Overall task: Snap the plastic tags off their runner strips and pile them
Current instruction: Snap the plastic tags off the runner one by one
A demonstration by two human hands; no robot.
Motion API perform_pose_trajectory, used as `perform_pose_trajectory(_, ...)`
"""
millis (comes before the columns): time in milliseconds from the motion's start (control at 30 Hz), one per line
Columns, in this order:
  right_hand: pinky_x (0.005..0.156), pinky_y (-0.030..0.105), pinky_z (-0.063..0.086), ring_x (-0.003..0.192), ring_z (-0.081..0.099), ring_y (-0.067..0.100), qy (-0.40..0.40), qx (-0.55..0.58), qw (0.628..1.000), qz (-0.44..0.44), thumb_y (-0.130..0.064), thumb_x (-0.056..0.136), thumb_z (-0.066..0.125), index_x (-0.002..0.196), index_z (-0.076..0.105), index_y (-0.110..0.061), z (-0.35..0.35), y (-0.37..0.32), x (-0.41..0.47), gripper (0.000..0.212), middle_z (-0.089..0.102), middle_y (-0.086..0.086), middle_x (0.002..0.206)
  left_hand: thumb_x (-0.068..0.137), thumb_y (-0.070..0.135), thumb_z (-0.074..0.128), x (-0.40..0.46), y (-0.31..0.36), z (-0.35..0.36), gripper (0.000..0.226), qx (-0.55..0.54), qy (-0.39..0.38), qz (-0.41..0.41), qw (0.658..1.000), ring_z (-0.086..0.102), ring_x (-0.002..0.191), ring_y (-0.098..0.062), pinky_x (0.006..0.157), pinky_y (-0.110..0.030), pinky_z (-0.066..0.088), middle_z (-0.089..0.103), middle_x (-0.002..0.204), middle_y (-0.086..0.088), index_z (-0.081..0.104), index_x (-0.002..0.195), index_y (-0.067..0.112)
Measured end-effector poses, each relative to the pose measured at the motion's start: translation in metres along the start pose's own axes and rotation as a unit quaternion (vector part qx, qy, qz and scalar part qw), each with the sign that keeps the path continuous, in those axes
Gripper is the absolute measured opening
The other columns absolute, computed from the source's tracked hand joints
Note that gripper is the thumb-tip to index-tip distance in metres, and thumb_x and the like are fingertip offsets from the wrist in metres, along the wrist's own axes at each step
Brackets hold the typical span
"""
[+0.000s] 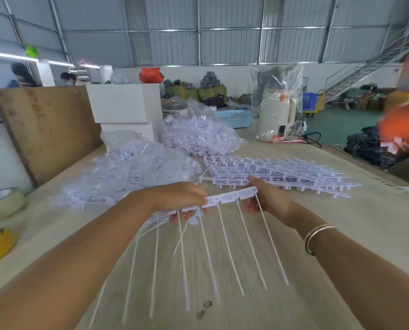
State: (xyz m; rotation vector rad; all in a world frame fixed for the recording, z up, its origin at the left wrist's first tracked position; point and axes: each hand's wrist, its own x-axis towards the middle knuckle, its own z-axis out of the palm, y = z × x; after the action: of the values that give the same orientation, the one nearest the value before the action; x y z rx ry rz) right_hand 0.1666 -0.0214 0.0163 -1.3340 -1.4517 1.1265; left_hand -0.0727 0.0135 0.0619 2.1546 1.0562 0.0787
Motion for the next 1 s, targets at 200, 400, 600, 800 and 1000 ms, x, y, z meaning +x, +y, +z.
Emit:
perform_pose_trajectory(200, 0.06, 0.027, 0.037, 0.058, 0.047, 0.017, -0.062, -0.005, 0.995, -0.075, -0.038, 0.083, 0.06, 0.068, 0.059, -0.013, 0.001, 0.017, -0.012, 0.029, 0.054, 0.002, 0.06, 0.094, 0.035, 0.05, -0.004, -0.019, 0.013, 0.014, 0.052, 0.113, 0.033, 0.992, 0.063, 0.049, -0.013, 0.057, -0.027, 0.051, 0.062, 0.063, -0.001, 0.061, 0.085, 0.031)
perform_pose_trajectory(400, 0.054, 0.015, 0.04, 0.052, 0.048, 0.01, -0.07, 0.009, 0.992, -0.101, -0.01, 0.091, 0.054, 0.06, 0.062, -0.021, 0.027, 0.0, -0.005, 0.034, 0.053, -0.001, 0.055, 0.077, 0.065, 0.058, 0.0, -0.008, 0.044, 0.033, 0.199, 0.204, 0.069, 0.956, 0.055, 0.069, -0.011, 0.063, -0.032, 0.043, 0.056, 0.08, 0.009, 0.049, 0.091, 0.036)
perform_pose_trajectory(600, 0.054, 0.015, 0.039, 0.051, 0.049, 0.008, -0.043, 0.013, 0.994, -0.1, -0.007, 0.091, 0.054, 0.067, 0.059, -0.011, 0.046, 0.016, -0.012, 0.024, 0.055, -0.001, 0.056, 0.081, 0.042, 0.061, -0.003, -0.02, 0.07, 0.036, 0.181, 0.277, 0.095, 0.939, 0.06, 0.084, -0.011, 0.067, -0.029, 0.046, 0.063, 0.101, 0.014, 0.048, 0.114, 0.033)
perform_pose_trajectory(800, 0.056, 0.014, 0.036, 0.056, 0.046, 0.009, -0.081, -0.055, 0.988, -0.121, -0.017, 0.091, 0.06, 0.082, 0.06, 0.001, 0.045, 0.02, -0.014, 0.02, 0.054, -0.007, 0.057, 0.089, 0.043, 0.052, -0.003, -0.021, 0.074, 0.019, 0.263, 0.361, 0.107, 0.888, 0.058, 0.069, -0.014, 0.051, -0.025, 0.025, 0.065, 0.082, 0.006, 0.06, 0.099, 0.029)
perform_pose_trajectory(1000, 0.061, 0.023, 0.036, 0.063, 0.045, 0.012, -0.052, -0.081, 0.977, -0.191, -0.03, 0.083, 0.062, 0.092, 0.066, 0.0, 0.051, 0.021, -0.01, 0.032, 0.053, 0.015, 0.069, 0.093, 0.042, 0.05, -0.002, -0.033, 0.071, 0.023, 0.242, 0.351, 0.132, 0.895, 0.054, 0.064, -0.011, 0.055, -0.024, 0.028, 0.065, 0.075, 0.004, 0.064, 0.11, 0.034)
